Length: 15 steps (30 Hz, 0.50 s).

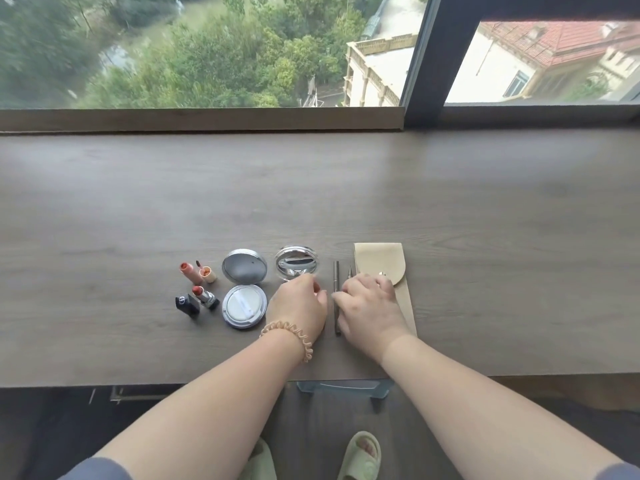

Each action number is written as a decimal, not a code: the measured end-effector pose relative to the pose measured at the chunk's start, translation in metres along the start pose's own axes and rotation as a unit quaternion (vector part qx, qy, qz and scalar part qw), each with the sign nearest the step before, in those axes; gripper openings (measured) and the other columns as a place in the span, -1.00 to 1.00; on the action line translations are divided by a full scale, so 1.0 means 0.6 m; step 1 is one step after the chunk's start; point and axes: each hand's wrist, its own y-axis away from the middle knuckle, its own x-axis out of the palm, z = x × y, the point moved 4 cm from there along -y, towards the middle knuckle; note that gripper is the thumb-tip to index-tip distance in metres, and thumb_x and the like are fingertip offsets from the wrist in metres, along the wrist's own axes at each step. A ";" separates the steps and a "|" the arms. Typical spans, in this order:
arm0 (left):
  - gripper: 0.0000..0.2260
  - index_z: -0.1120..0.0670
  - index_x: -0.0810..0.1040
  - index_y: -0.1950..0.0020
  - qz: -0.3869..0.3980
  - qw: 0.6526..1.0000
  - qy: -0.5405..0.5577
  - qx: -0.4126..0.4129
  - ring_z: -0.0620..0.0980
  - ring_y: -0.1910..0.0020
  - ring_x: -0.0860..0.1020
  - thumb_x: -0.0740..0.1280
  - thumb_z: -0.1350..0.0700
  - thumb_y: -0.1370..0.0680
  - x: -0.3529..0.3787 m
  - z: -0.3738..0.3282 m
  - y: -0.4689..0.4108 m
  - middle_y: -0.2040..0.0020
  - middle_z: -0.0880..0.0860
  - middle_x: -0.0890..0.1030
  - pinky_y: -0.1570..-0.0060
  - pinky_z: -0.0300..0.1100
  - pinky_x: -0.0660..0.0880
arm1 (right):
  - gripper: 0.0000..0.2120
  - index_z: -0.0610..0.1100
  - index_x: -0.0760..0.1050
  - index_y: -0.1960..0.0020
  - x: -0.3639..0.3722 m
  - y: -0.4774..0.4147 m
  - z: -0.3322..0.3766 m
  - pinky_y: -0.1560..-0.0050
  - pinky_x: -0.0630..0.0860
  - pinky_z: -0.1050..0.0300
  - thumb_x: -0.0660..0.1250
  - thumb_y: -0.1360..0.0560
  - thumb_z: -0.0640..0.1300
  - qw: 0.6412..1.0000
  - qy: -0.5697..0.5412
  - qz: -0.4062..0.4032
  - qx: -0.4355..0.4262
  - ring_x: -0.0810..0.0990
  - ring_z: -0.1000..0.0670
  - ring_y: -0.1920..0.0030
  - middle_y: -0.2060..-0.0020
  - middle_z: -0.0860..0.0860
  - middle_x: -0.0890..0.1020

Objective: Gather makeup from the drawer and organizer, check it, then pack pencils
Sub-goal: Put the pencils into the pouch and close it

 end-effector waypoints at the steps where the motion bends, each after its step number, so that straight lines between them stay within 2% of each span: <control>1: -0.84 0.07 0.56 0.02 -0.007 1.000 0.008 -0.003 0.11 -0.05 0.56 0.26 0.04 -0.51 -0.006 0.004 0.000 -0.01 0.08 0.65 0.01 -0.10 0.48 | -0.86 0.00 0.55 0.35 0.000 0.000 0.005 -0.01 0.21 0.01 0.46 -0.10 -0.07 1.000 0.007 0.005 -0.026 0.59 -0.06 0.13 0.35 0.06 0.55; 8: -0.88 0.05 0.59 0.09 -0.047 0.997 0.054 -0.012 0.07 0.14 0.57 0.29 0.06 -0.49 -0.052 0.033 0.007 0.17 0.05 0.66 0.18 -0.19 0.40 | -0.84 -0.03 0.48 0.44 0.011 -0.002 0.021 0.04 0.22 0.02 0.45 -0.06 -0.16 0.984 0.103 0.050 -0.136 0.55 -0.05 0.29 0.46 0.06 0.51; 11: -0.91 0.05 0.59 0.12 -0.062 0.995 0.071 -0.026 -0.01 0.25 0.52 0.31 0.07 -0.48 -0.067 0.038 0.010 0.26 0.01 0.63 0.23 -0.22 0.33 | -0.87 -0.05 0.43 0.49 0.004 -0.011 0.027 0.07 0.25 0.02 0.36 -0.11 -0.21 0.974 0.128 0.025 -0.184 0.50 -0.05 0.37 0.52 0.06 0.46; 15: -0.91 0.04 0.60 0.15 -0.064 0.993 0.095 -0.027 -0.06 0.26 0.53 0.32 0.07 -0.47 -0.079 0.041 0.011 0.30 -0.04 0.61 0.24 -0.24 0.35 | -0.85 -0.04 0.40 0.48 0.002 -0.014 0.024 0.11 0.27 0.04 0.31 -0.19 -0.24 0.953 0.151 -0.016 -0.263 0.45 -0.04 0.40 0.52 0.06 0.46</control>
